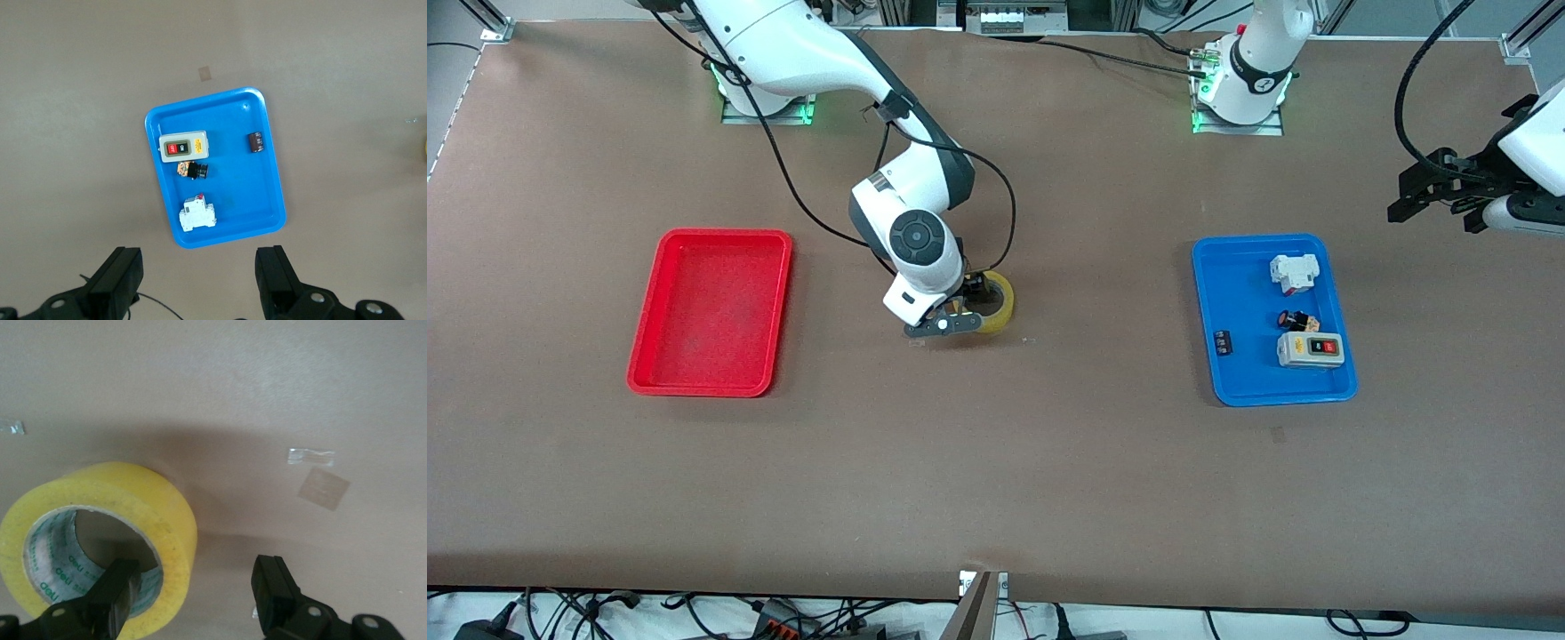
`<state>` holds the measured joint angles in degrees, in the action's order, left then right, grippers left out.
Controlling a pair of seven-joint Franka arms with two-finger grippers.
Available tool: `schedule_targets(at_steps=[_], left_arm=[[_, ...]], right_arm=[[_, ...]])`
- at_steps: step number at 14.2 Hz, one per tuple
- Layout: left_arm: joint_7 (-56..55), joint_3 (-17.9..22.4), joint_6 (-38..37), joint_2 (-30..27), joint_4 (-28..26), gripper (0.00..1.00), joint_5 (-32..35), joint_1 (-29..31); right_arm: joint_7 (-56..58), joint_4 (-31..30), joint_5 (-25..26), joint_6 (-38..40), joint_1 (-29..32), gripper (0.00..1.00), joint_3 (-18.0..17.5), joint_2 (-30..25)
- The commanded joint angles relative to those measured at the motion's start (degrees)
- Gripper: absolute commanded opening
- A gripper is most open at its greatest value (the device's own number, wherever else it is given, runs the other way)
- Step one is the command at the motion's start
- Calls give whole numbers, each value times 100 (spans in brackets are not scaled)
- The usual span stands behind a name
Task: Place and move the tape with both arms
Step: 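Lower the right gripper onto the tape roll while the left gripper retracts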
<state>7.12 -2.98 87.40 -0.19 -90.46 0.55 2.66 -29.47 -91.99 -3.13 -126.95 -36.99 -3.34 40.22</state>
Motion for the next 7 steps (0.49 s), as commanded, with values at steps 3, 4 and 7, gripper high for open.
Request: schedule_targets(at_steps=[3,4,7], left_arm=[[140,-18,-109,-227,-217,100,7,130],[140,-18,-101,-227,-217,100,-11,138],[131,-18,5,-218,-217,100,-20,165]], right_arm=[[-59,164,-21,-32,-107,87,35,144],[-59,172,-12,-32,-107,74,35,144],[-138,172,-29,-23,-81,28,35,144]])
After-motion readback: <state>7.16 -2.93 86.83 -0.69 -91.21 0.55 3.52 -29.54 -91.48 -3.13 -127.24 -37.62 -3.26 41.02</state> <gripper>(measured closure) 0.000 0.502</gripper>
